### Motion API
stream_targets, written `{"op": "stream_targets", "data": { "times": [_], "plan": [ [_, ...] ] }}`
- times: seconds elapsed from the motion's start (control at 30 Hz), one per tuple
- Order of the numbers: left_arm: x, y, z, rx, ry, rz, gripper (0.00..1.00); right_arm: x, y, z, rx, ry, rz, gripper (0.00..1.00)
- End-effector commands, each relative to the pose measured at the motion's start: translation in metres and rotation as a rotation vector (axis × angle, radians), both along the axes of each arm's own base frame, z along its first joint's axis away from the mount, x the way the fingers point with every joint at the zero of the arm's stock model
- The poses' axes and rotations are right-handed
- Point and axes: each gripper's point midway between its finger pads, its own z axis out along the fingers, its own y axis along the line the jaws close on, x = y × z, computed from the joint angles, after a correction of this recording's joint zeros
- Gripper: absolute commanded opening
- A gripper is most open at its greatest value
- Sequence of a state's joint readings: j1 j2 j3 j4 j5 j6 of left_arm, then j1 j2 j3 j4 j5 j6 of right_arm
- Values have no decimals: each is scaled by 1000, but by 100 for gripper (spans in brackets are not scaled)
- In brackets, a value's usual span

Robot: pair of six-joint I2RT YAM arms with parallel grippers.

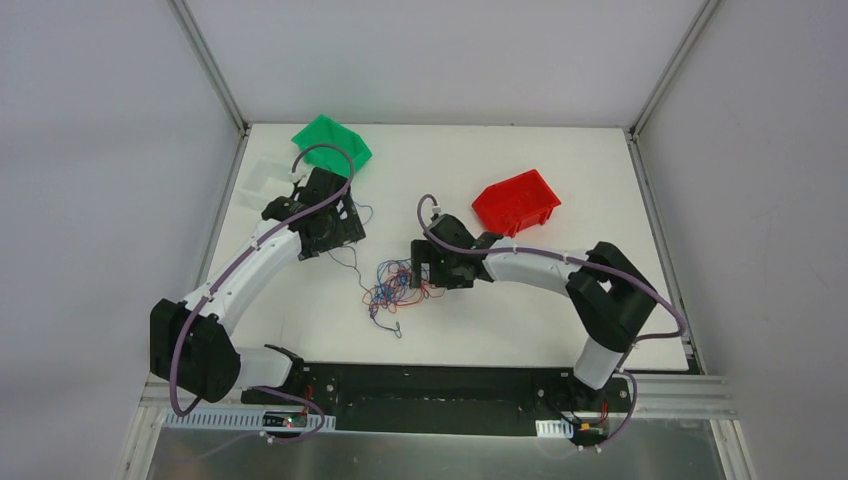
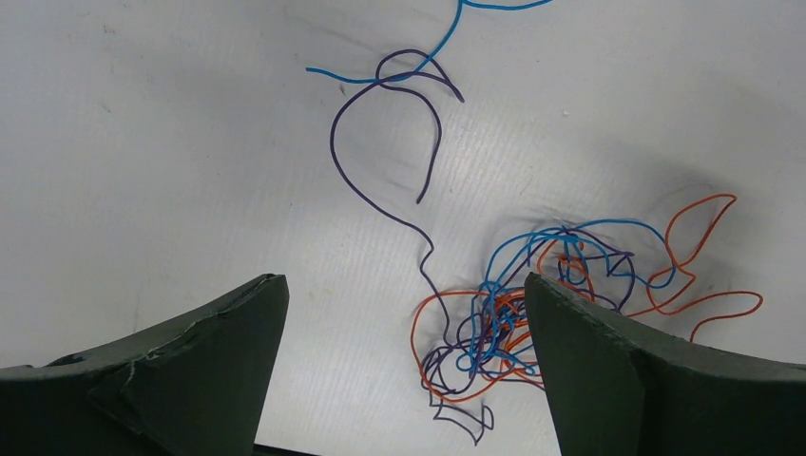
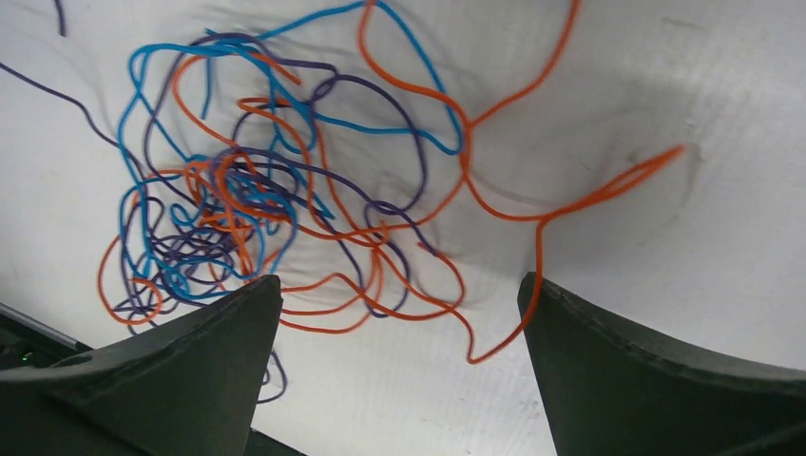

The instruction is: Untangle the cables

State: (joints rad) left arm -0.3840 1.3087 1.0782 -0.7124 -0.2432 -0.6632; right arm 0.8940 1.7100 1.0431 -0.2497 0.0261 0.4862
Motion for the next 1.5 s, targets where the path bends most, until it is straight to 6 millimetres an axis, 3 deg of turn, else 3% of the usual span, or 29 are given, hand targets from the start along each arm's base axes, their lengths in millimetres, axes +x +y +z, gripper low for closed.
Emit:
{"op": "stream_targets", "data": {
  "times": [0.0,0.13,0.33,0.6,0.77,0.9,1.0,1.2,1.33,1.47],
  "plan": [
    [4,3,10,-13,-48,13,99,8,41,25,75,-34,38,100],
    [10,1,14,-9,-58,8,99,10,46,18,-41,-91,67,99],
    [12,8,17,19,-78,19,99,15,24,-7,-352,-189,134,99],
    [11,14,10,52,-66,28,99,24,-32,-22,-563,-228,113,93],
    [14,15,12,69,-70,18,99,28,-78,-25,-532,-176,8,87],
    [19,14,12,75,-68,21,99,31,-119,-15,-477,-166,-95,87],
    [24,10,9,71,-56,17,99,32,-138,-8,-439,-177,-141,87],
    [40,5,-2,89,-31,23,99,34,-126,11,-247,-272,-166,89],
    [57,5,-7,128,-23,34,99,33,-115,14,-133,-334,-147,90],
    [78,4,-10,181,-16,-2,99,31,-117,17,-78,-378,-158,90]
  ]
}}
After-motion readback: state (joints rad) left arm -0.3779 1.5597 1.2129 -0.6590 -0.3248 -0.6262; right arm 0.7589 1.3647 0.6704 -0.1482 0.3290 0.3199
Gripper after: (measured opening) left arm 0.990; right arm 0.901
